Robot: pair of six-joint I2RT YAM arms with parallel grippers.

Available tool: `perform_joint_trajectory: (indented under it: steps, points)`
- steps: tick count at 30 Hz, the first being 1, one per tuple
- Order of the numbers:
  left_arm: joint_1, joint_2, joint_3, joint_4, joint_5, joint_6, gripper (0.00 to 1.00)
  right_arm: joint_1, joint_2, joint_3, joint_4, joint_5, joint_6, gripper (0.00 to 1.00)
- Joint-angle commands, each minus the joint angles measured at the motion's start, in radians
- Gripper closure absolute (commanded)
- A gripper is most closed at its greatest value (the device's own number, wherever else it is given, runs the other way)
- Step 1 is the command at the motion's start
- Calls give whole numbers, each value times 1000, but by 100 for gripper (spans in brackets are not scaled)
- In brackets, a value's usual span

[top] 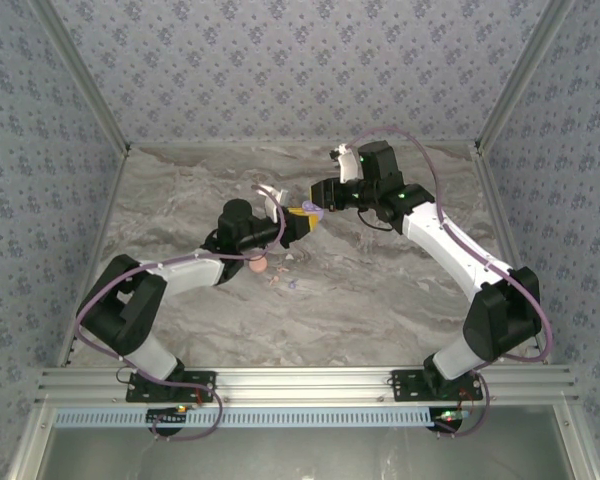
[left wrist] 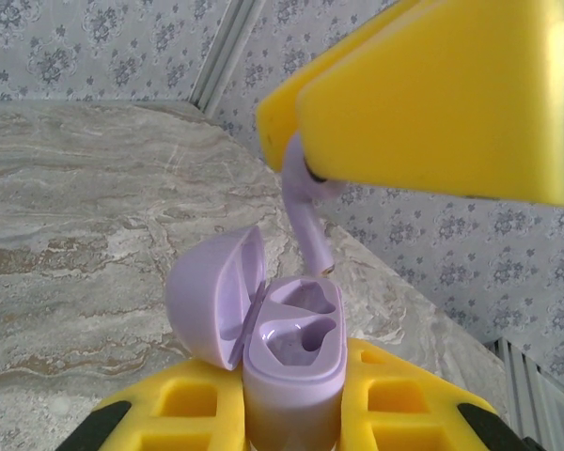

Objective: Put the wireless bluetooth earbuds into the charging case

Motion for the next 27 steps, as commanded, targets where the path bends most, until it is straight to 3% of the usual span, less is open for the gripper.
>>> perform_joint_trajectory:
  steps: [1, 27]
  points:
    - [-8, -42, 41, 5, 18, -14, 86, 7, -33, 2, 17, 13, -17, 74]
    - [-8, -44, 52, 5, -15, -49, 86, 9, -40, -17, 28, -3, -14, 74]
